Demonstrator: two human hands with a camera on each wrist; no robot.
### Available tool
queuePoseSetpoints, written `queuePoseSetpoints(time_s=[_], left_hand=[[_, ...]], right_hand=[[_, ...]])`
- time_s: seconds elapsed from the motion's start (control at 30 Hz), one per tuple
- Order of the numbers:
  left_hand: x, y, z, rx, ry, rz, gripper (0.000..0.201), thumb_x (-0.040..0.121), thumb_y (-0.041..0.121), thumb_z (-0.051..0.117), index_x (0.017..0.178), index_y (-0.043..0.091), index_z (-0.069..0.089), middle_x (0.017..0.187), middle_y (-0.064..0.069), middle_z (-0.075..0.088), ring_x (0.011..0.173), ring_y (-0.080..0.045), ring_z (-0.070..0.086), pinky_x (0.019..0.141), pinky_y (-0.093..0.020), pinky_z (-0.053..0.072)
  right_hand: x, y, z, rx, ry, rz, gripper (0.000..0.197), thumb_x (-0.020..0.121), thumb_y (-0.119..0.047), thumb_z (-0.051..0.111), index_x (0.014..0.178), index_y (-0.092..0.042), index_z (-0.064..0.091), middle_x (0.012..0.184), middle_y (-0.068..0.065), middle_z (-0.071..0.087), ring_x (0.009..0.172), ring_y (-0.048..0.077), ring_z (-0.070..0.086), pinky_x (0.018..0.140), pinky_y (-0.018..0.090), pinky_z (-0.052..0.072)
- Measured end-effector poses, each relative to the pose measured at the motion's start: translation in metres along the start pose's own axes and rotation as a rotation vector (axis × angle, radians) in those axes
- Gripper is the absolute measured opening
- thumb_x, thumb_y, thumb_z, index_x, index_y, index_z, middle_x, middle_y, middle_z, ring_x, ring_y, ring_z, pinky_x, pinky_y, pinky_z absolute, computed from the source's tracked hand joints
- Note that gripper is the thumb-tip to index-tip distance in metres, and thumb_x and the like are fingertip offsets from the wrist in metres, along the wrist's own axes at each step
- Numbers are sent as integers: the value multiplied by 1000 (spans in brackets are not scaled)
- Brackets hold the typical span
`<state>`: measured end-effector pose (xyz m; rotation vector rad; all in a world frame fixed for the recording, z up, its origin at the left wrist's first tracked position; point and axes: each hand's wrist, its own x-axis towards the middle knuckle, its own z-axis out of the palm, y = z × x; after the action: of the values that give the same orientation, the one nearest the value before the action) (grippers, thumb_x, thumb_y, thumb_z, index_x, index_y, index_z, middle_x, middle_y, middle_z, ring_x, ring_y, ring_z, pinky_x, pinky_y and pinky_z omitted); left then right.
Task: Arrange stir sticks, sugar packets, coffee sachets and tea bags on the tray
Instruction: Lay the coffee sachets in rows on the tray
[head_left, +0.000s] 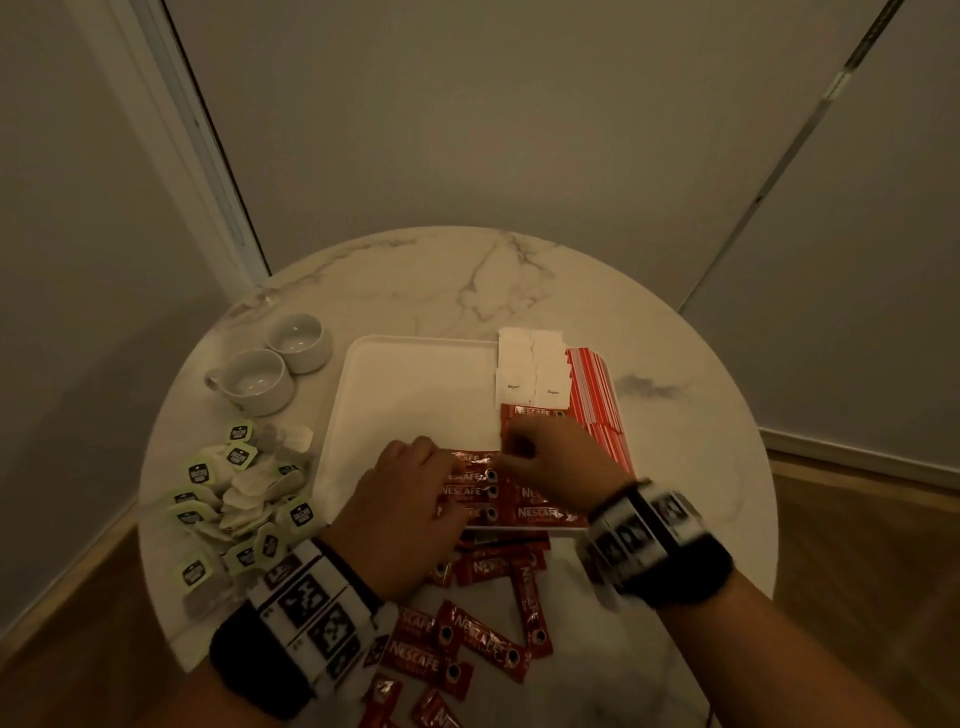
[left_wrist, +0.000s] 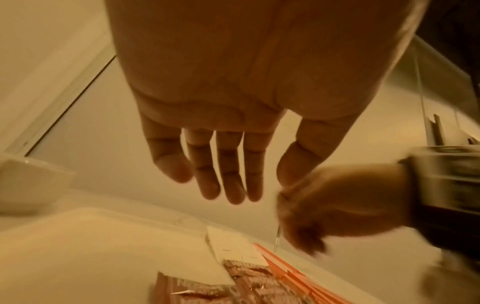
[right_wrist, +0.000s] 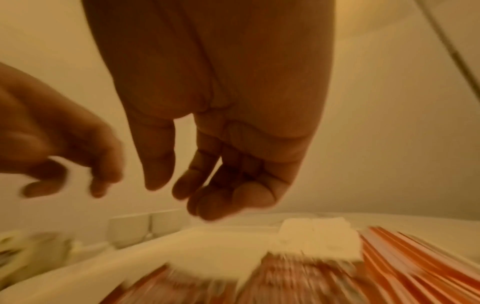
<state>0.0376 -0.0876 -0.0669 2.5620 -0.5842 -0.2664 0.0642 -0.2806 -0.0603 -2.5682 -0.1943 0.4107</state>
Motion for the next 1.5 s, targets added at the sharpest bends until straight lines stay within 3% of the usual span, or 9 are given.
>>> queuePoseSetpoints(time_s=[0.13, 0.33, 0.67, 0.77, 0.9, 1.0, 1.13, 1.3, 1.5], left_hand=[[-18, 0, 13, 67, -58, 31, 19, 91, 32, 47, 107, 26, 56, 112, 12, 53, 102, -8, 38, 88, -25, 42], [-24, 15, 59, 253, -210, 77, 31, 93, 30, 46, 120, 20, 55, 123, 2, 55, 117, -17, 44, 96, -35, 44], [-7, 43, 79, 527, -282, 78, 40, 91, 26, 54, 129, 15, 47, 130, -6, 49, 121, -24, 40, 101, -41, 37], [-5, 46, 83, 520, -289, 84, 39, 90, 20, 56, 128, 15, 47, 131, -6, 44, 123, -26, 37, 102, -42, 35], [1, 52, 82, 504, -329, 139, 35, 90, 16, 56, 124, 12, 49, 129, -9, 48, 120, -26, 43, 100, -41, 39], [3, 61, 86, 477, -340, 137, 33, 94, 24, 52, 124, 10, 47, 125, -10, 54, 114, -27, 51, 96, -40, 41], [8, 68, 90, 509, -415, 98, 25, 97, 19, 46, 120, 10, 52, 117, -9, 59, 104, -25, 58, 89, -36, 45], [27, 59, 72, 87, -409, -39, 20, 92, 13, 49, 111, 14, 57, 106, -4, 61, 90, -19, 61, 83, -35, 53], [48, 51, -4, -1124, -142, -305, 23, 91, 6, 40, 71, 15, 45, 53, 5, 44, 45, -13, 39, 51, -28, 37]], right_hand=[[-64, 15, 39, -76, -115, 128, 15, 92, -36, 57, 86, -22, 60, 78, -7, 58, 69, 5, 54, 66, 16, 45], [-93, 14, 81, -259, -121, 281, 27, 88, -41, 59, 106, -20, 59, 102, -2, 61, 86, 12, 56, 76, 22, 43], [-104, 44, 80, -104, -83, 362, 11, 91, -34, 54, 88, -24, 55, 87, -7, 58, 79, 8, 55, 70, 19, 44], [-108, 50, 68, -7, -85, 400, 19, 91, -34, 56, 76, -27, 46, 80, -8, 55, 72, 7, 52, 64, 19, 42], [-112, 54, 52, 251, 13, 485, 12, 89, -12, 50, 78, -15, 47, 78, 7, 61, 69, 22, 58, 70, 36, 52], [-111, 52, 42, 446, 124, 497, 6, 91, -8, 47, 86, -11, 46, 72, 7, 57, 59, 17, 50, 58, 31, 44], [-102, 42, 32, 707, 138, 540, 18, 99, -29, 44, 93, -12, 45, 68, 3, 48, 45, 8, 38, 40, 19, 31], [-84, 37, 13, 959, 226, 450, 9, 96, -16, 47, 91, -9, 49, 73, 9, 52, 53, 16, 44, 45, 24, 34], [-62, 16, -23, 1053, 288, 251, 9, 87, -15, 66, 83, -7, 66, 87, 22, 66, 76, 32, 61, 74, 45, 51]])
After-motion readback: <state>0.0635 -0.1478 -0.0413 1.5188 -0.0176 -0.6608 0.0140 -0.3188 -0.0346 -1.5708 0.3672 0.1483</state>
